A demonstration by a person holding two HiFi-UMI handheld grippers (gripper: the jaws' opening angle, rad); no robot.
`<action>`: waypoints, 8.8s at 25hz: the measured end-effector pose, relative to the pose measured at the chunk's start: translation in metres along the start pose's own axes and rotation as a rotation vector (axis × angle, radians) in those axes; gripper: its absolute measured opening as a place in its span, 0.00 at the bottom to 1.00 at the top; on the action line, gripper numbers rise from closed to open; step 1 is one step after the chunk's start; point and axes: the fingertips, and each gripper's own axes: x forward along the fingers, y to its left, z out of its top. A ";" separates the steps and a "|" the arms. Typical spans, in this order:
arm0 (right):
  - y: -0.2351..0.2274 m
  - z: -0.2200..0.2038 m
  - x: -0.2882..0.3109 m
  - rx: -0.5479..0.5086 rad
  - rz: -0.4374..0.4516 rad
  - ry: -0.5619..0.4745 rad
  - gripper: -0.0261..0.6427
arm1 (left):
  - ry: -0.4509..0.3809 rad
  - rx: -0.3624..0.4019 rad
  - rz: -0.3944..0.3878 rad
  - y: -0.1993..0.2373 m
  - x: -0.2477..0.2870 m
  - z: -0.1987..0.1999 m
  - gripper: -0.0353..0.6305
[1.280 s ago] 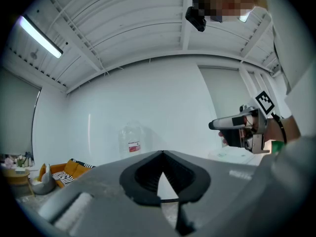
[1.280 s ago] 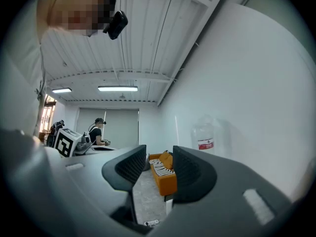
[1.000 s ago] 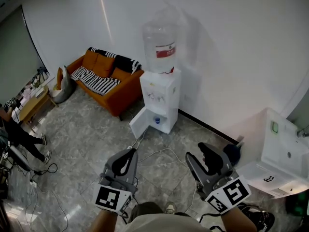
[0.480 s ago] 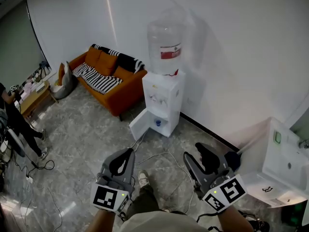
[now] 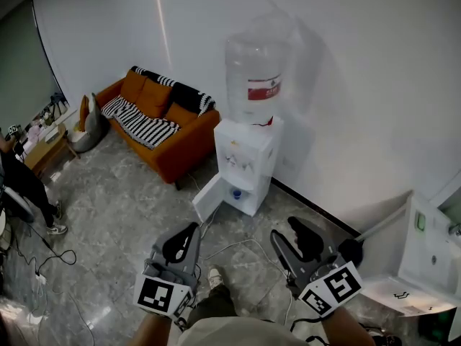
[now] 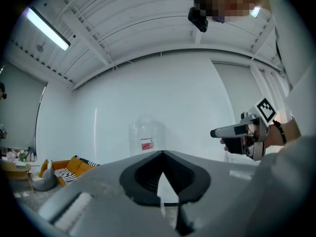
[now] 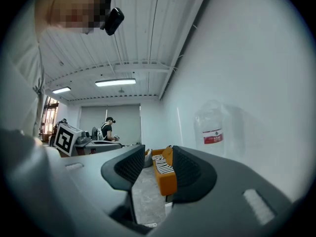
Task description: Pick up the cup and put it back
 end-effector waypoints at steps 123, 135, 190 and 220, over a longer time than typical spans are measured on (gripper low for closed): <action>-0.441 -1.045 0.522 0.023 -0.265 0.362 0.44 | 0.033 -0.141 -0.111 0.207 0.476 -0.959 0.06; -0.423 -1.025 0.514 0.047 -0.219 0.325 0.43 | 0.047 -0.120 -0.107 0.205 0.471 -0.952 0.06; -0.198 -0.220 0.405 -0.045 0.054 0.190 0.42 | 0.089 0.015 -0.059 0.271 0.324 -0.252 0.06; -0.100 0.004 0.302 -0.115 0.102 -0.011 0.42 | -0.014 -0.005 0.050 0.231 0.209 -0.021 0.06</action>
